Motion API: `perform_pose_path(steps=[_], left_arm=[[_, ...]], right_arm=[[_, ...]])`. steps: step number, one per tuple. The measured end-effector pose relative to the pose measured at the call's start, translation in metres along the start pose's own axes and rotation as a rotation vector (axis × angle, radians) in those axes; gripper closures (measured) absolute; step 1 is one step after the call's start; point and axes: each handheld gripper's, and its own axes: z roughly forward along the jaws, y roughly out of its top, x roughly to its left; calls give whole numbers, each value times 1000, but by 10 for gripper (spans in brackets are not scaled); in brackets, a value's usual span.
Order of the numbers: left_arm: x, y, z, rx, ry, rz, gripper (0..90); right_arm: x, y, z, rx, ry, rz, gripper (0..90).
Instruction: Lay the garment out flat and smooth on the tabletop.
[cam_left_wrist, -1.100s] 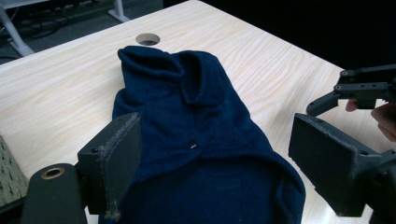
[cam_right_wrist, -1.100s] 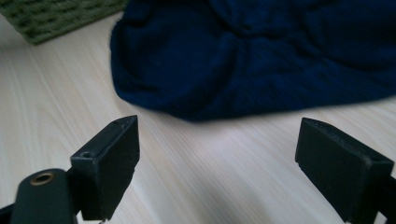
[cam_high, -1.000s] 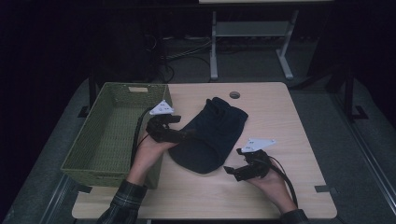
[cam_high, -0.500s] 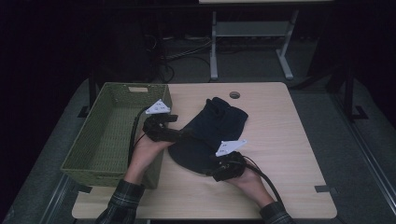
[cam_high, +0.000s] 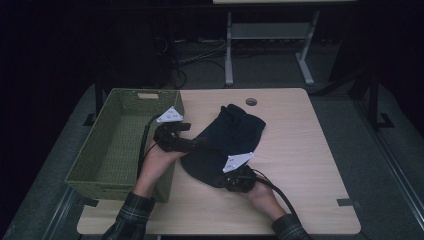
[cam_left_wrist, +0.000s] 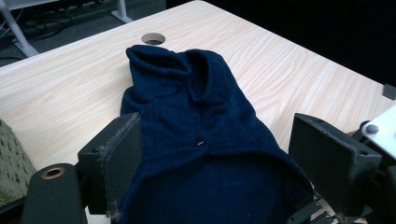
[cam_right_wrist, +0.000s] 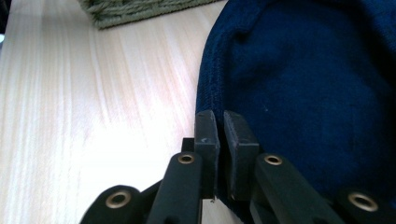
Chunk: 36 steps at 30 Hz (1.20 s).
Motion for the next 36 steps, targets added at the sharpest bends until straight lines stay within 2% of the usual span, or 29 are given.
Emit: perform_pose_path(steps=[6,10,14,17,19,28,32,36], left_arm=[[-2,1,0,-1,0,5,170],[-4,2,0,0,-2,10,170],[-7,3,0,-4,-5,15,170],[-9,4,1,-1,-8,21,170],[-10,4,1,-1,-10,24,170],[-19,5,7,14,-24,44,170],[-25,6,11,25,-36,56,169],[-29,6,16,34,-45,60,169]], right_arm=[[-1,-7,-12,23,10,-24,852],[-2,-15,-25,19,26,-8,852],[-4,-23,-37,26,24,-16,851],[-5,-30,-46,28,28,-4,851],[-5,-34,-52,37,25,-16,850],[-10,-63,-89,48,18,10,843],[-12,-78,-105,44,8,38,838],[-14,-86,-115,48,-2,55,793]])
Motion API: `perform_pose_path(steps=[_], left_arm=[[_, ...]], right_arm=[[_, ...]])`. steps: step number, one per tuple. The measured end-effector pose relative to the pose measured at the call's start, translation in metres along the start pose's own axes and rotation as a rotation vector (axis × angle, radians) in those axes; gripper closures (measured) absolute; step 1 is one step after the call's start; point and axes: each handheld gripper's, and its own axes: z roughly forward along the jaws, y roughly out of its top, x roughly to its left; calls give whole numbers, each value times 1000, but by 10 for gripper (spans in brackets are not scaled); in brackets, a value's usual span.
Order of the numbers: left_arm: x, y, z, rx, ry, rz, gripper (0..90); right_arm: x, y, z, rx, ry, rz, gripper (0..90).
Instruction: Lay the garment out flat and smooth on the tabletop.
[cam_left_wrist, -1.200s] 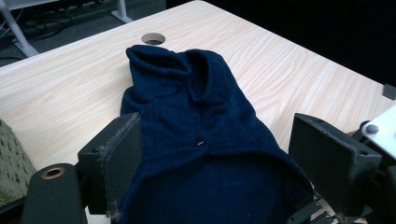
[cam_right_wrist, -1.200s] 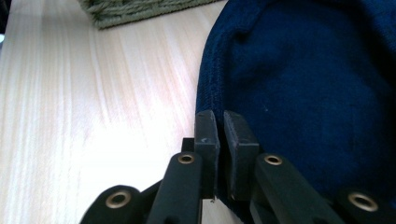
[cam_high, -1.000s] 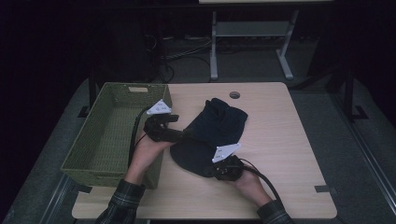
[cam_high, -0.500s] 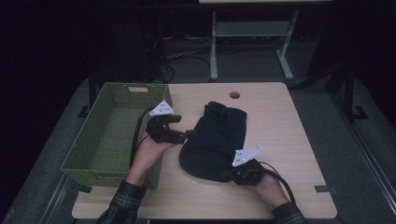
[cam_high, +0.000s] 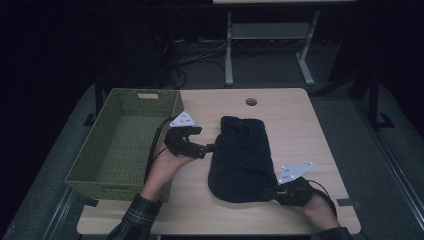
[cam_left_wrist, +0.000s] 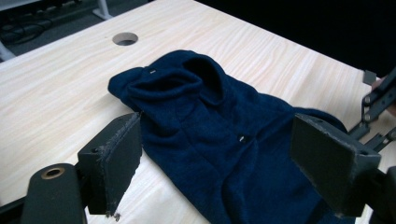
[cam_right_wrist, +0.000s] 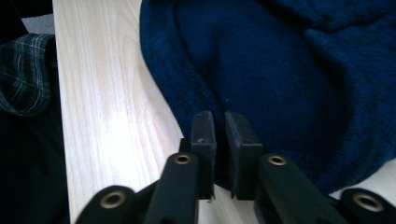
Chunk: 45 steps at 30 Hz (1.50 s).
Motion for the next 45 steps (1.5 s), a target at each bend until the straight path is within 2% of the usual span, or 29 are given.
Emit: perform_pose_path(steps=[1,4,7,12,15,19,21,24,25,28,30,33,38,40,44,45], left_arm=[[-2,-1,4,9,-7,1,169],[-6,-3,9,24,-15,5,170],[-11,-7,17,50,-27,15,182],[-19,-15,32,95,-46,31,230],[-24,-20,41,139,-48,59,264],[-26,-33,55,190,-50,75,347],[-27,-41,63,218,-48,76,406],[-27,-50,70,245,-66,67,495],[-27,-56,77,274,-82,66,524],[-29,-61,84,308,-78,86,621],[-28,-63,84,304,-82,81,739],[-28,-64,79,305,-92,70,797],[-35,-70,69,301,-115,68,813],[-44,-77,60,300,-141,72,814],[-52,-81,52,297,-159,75,813],[-58,-85,48,287,-172,64,811]], right_arm=[[-1,-1,-6,-35,-3,12,691],[-1,5,-14,-91,-5,31,649],[-7,15,-21,-133,-38,47,638],[-22,22,-15,-114,-110,58,617],[-31,25,-9,-115,-126,80,605],[-41,28,0,-81,-153,88,591],[-44,29,3,-70,-161,89,606],[-48,28,9,-47,-166,91,633],[-49,28,11,-33,-167,90,652],[-51,25,15,-13,-172,85,725],[-52,23,16,-5,-168,90,794],[-50,21,15,-4,-156,90,835],[-41,17,12,1,-125,90,840],[-30,14,9,-5,-117,79,840],[-21,7,6,5,-98,69,838],[-16,4,5,-1,-97,70,838]])
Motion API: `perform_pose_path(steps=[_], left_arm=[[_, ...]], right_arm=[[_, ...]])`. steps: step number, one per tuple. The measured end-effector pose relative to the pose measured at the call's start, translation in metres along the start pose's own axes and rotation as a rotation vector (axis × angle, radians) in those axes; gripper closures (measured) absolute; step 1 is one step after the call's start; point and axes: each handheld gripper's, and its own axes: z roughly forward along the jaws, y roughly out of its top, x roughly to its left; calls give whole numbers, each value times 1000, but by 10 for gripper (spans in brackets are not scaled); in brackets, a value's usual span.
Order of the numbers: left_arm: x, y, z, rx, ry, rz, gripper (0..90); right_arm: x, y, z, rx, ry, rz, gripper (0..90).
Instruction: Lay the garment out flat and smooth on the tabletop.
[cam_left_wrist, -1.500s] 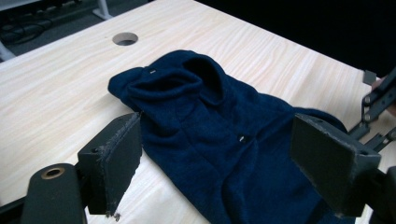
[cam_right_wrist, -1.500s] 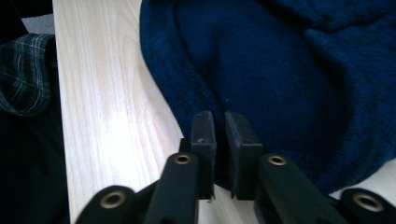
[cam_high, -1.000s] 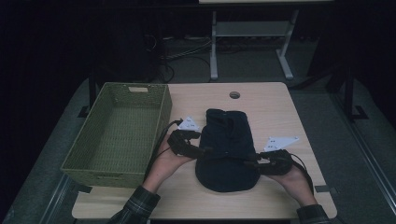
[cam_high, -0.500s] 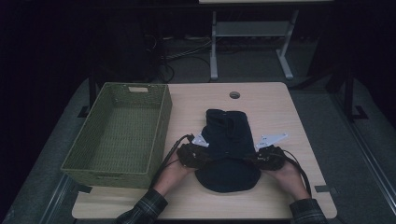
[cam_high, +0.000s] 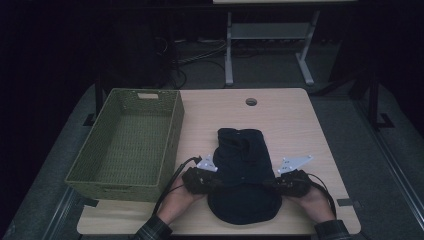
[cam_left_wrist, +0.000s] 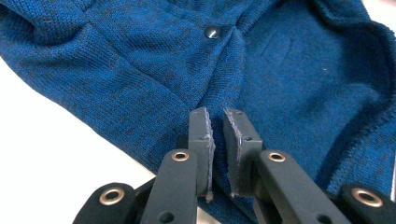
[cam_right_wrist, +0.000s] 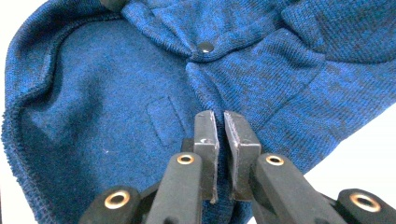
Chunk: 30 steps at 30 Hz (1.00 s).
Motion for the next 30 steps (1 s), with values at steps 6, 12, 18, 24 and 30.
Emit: perform_pose_path(steps=[6,12,18,24,30], left_arm=[[-9,-5,0,11,-17,5,772],[-6,1,-10,-40,18,-5,598],[4,11,-18,-73,39,-20,539],[19,29,-22,-97,83,-34,503],[36,46,-28,-122,125,-49,485]], right_arm=[[13,-11,-6,-4,26,4,819],[9,-7,-12,-46,29,22,619],[2,5,-19,-95,11,47,557],[-13,18,-20,-107,-28,57,535],[-28,29,-19,-126,-57,75,504]])
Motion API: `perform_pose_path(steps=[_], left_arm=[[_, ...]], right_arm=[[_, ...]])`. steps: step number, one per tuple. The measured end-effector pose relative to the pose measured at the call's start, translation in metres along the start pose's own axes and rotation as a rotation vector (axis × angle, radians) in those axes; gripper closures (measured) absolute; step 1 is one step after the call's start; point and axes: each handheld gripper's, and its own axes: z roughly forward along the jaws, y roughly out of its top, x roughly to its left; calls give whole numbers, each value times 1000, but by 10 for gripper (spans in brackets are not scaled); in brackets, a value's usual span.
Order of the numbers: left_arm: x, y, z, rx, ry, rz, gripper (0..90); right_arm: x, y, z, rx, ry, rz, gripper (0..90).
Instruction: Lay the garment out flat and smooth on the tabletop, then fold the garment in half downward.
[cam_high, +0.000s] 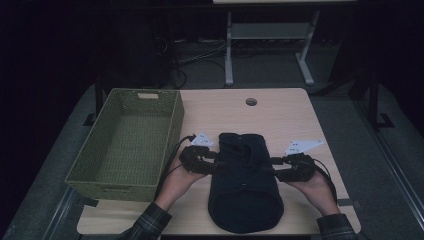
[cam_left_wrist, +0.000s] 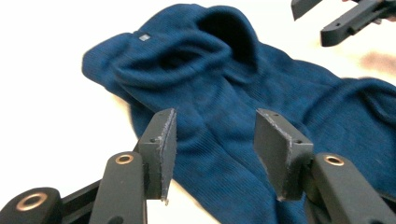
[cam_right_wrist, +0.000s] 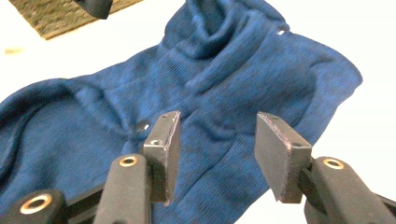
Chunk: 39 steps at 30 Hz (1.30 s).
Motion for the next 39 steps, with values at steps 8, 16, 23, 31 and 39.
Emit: perform_pose_path(steps=[8,16,23,31,39], left_arm=[[17,11,4,-38,33,-42,486],[33,20,16,-58,51,-89,489],[29,23,20,-95,58,-128,477],[27,50,22,-158,77,-148,463],[39,69,42,-127,126,-152,465]], right_arm=[[-16,14,8,-7,-28,13,468],[-32,35,10,-12,-66,23,454],[-41,40,10,-27,-74,24,454],[-49,50,13,-31,-77,27,446],[-67,62,24,-6,-85,48,445]])
